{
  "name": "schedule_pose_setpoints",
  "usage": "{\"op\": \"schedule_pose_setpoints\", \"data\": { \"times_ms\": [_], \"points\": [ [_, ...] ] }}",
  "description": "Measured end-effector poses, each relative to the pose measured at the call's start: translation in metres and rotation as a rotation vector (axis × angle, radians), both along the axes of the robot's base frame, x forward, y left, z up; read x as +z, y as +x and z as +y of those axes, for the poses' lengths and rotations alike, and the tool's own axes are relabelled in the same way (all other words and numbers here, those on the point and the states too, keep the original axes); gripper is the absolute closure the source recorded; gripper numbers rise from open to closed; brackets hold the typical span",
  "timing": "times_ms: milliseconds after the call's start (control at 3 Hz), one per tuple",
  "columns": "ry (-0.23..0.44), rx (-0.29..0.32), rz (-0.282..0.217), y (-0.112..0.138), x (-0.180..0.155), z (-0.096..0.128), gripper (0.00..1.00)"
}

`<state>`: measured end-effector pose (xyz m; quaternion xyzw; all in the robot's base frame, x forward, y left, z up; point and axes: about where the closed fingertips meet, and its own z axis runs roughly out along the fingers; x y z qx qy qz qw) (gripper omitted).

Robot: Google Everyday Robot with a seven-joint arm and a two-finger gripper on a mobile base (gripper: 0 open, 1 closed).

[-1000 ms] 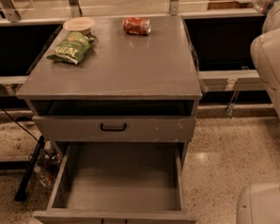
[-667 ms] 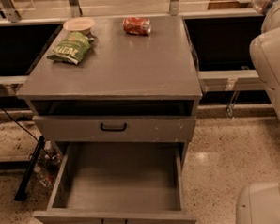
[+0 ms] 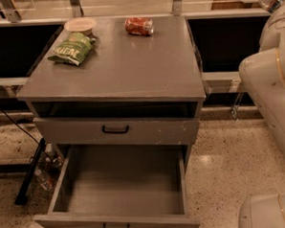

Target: Place water bottle into middle drawer

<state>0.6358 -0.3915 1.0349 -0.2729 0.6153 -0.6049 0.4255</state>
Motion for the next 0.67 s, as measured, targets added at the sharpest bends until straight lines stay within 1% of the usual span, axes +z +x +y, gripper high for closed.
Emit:
{"op": "schedule_pose_setpoints", "data": {
  "times_ms": [333, 667],
  "points": [
    [-0.039, -0.043, -0.059, -0.017, -0.003, -0.01, 1.0],
    [-0.088, -0.079, -0.069, -0.04, -0.015, -0.032, 1.0]
  ]
}}
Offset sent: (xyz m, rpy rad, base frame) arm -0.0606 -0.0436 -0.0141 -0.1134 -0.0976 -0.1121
